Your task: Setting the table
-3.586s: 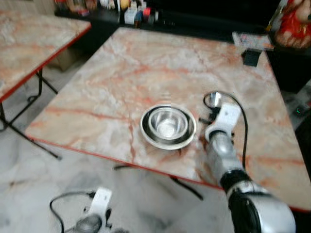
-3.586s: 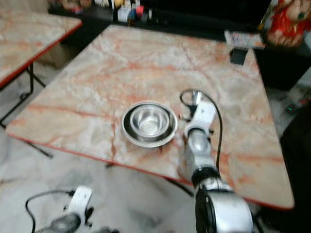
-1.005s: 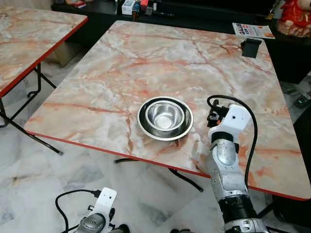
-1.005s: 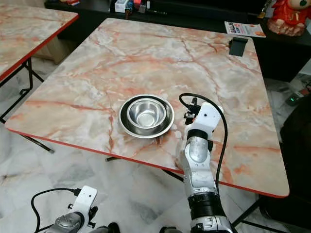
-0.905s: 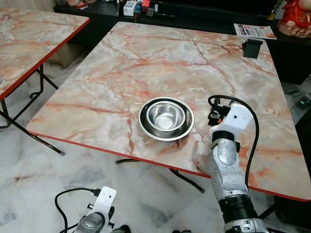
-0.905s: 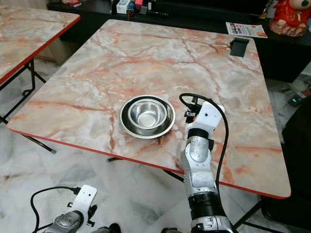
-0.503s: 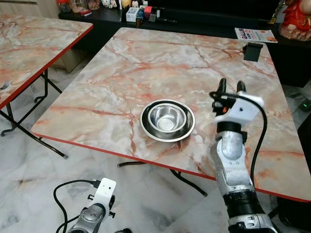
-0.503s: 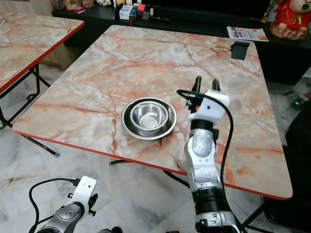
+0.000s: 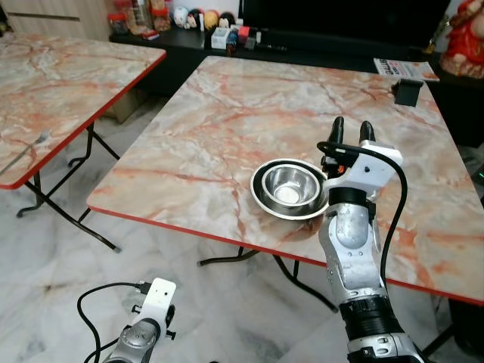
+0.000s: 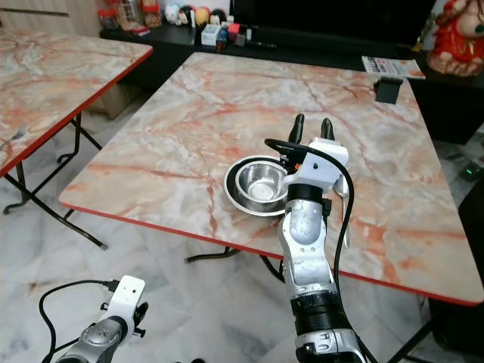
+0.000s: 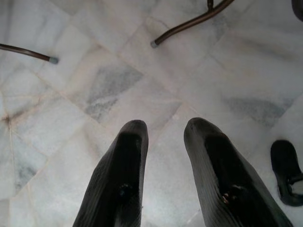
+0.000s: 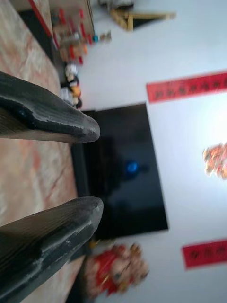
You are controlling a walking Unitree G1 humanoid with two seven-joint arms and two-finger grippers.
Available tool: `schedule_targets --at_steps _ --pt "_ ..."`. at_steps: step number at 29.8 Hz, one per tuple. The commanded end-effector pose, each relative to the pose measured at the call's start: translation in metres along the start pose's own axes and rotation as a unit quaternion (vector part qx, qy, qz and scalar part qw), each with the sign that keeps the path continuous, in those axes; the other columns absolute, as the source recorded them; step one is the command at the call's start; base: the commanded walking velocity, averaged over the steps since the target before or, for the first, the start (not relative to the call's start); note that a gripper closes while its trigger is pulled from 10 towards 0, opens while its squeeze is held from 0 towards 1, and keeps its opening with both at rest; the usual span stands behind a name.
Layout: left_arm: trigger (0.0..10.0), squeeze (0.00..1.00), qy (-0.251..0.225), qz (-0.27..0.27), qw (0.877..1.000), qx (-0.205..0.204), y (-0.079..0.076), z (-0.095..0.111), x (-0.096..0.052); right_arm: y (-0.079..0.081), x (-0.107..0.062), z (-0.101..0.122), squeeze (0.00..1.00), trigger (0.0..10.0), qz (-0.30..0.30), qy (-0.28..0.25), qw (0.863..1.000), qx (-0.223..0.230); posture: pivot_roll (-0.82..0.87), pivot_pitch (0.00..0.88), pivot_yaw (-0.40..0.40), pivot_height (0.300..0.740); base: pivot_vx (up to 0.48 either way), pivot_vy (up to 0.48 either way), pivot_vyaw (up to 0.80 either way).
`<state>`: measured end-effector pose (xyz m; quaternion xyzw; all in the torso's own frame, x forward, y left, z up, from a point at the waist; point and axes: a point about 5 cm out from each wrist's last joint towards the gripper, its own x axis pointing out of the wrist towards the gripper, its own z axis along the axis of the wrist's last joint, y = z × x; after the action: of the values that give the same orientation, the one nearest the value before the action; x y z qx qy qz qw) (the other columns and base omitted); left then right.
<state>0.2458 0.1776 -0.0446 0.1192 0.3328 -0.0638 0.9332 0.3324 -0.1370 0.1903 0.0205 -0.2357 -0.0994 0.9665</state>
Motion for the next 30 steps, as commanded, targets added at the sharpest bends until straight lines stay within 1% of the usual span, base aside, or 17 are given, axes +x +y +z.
schedule_targets --at_steps 1,5,13,18,22,26,30 --pt "10.0 0.00 0.010 0.006 1.000 0.001 0.005 -0.006 -0.002 0.005 0.000 0.003 0.00 10.0 0.002 -0.006 1.000 0.008 -0.07 0.103 0.026 0.740 0.000 0.416 0.00" --pt "10.0 0.00 0.011 0.008 1.000 0.001 0.007 -0.006 -0.002 0.006 -0.001 0.002 0.00 10.0 0.002 -0.002 1.000 0.009 -0.07 0.108 0.030 0.740 0.000 0.417 0.00" --pt "10.0 0.00 0.012 0.009 1.000 0.000 0.008 -0.008 -0.003 -0.001 -0.004 -0.003 0.00 10.0 -0.005 0.005 1.000 -0.003 -0.07 0.118 0.031 0.740 0.000 0.424 0.00" --pt "10.0 0.00 0.012 0.009 1.000 -0.001 0.007 -0.008 -0.003 -0.003 -0.004 -0.002 0.00 10.0 -0.005 0.001 1.000 -0.005 -0.07 0.124 0.030 0.740 0.000 0.428 0.00" --pt "10.0 0.00 0.012 0.009 1.000 -0.003 0.006 -0.008 -0.003 -0.006 -0.002 0.000 0.00 10.0 -0.012 -0.002 1.000 -0.014 -0.08 0.126 0.026 0.740 0.000 0.414 0.00" --pt "10.0 0.00 0.011 0.009 1.000 -0.003 0.006 -0.009 -0.003 -0.006 -0.002 0.000 0.00 10.0 -0.009 -0.002 1.000 -0.013 -0.08 0.128 0.026 0.740 0.000 0.415 0.00" --pt "10.0 0.00 0.011 0.008 1.000 -0.003 0.006 -0.009 -0.003 -0.008 -0.006 -0.008 0.00 10.0 -0.009 0.012 1.000 -0.024 -0.08 0.133 0.027 0.740 0.000 0.414 0.00"
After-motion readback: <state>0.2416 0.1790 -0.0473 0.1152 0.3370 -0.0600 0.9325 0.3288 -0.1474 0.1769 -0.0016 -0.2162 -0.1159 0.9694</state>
